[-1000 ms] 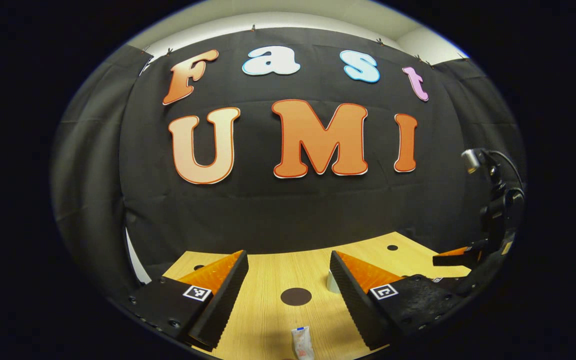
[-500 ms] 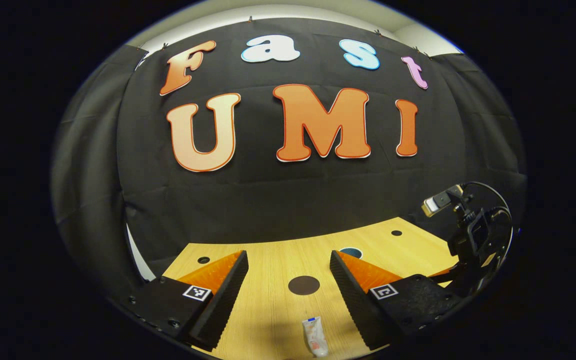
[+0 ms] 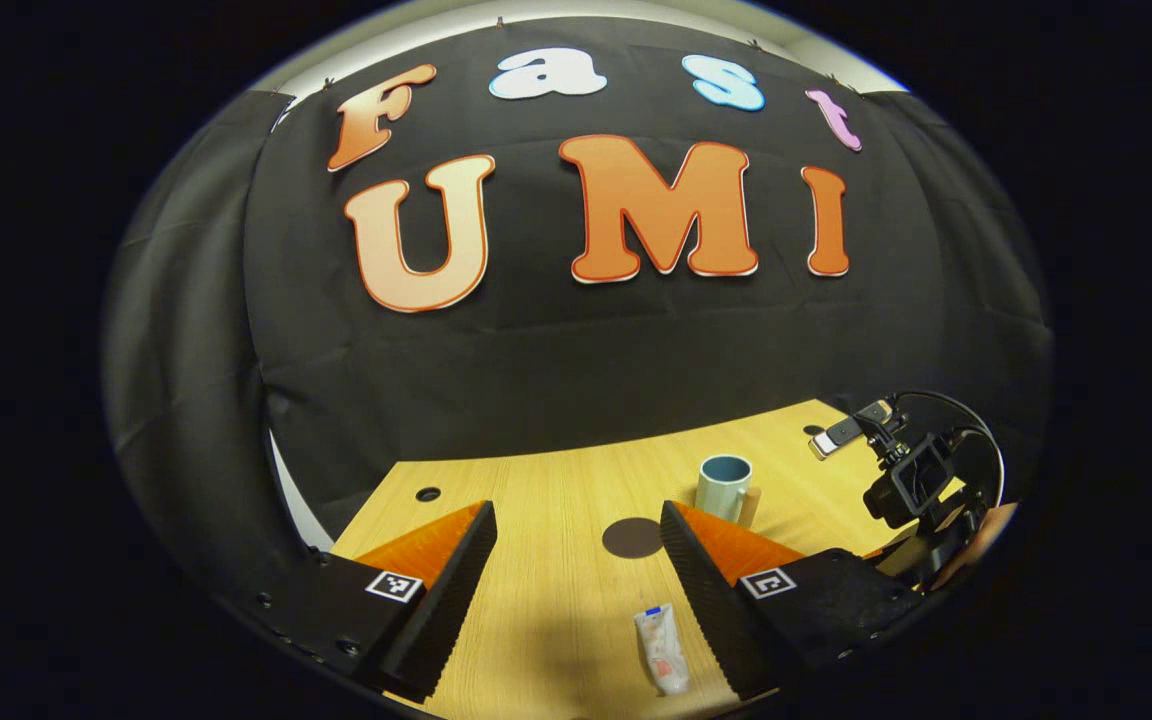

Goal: Put the toothbrush and toothpaste on the desktop into the cup, then pick up the cup and place it on the coaster on the desktop.

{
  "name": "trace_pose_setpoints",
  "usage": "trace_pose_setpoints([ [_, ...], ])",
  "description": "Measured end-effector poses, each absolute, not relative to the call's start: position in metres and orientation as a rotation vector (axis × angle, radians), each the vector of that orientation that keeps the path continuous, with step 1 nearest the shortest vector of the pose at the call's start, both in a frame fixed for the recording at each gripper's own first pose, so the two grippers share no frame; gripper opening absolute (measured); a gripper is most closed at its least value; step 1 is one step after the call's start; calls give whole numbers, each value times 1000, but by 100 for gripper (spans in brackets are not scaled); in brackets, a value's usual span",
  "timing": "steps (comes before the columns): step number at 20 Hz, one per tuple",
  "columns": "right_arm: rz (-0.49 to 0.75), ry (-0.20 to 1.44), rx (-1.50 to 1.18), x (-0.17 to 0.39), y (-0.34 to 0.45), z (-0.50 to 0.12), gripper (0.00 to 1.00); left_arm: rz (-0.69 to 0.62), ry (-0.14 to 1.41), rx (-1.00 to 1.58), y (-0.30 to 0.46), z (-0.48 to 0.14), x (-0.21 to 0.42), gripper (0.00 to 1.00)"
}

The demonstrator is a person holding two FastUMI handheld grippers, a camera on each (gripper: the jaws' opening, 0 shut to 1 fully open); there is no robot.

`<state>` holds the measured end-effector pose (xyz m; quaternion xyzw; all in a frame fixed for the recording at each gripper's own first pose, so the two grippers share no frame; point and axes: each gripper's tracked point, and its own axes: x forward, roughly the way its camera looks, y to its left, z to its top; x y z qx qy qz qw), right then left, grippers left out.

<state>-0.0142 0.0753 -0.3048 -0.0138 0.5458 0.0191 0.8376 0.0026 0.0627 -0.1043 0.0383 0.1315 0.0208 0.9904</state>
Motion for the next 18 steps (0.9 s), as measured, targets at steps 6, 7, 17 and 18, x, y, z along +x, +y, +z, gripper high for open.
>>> trace_pose_setpoints([
  [6,28,1272,-39,-14,77,-331,48,25,338,73,60,-135,-6,99],
  [7,25,1282,-39,-14,77,-335,48,21,344,74,60,-138,-6,99],
  [17,0,1383,62,-13,83,-341,8,-21,369,37,71,-147,12,99],
  [18,4,1384,70,-13,84,-341,8,-52,384,20,66,-151,13,99],
])
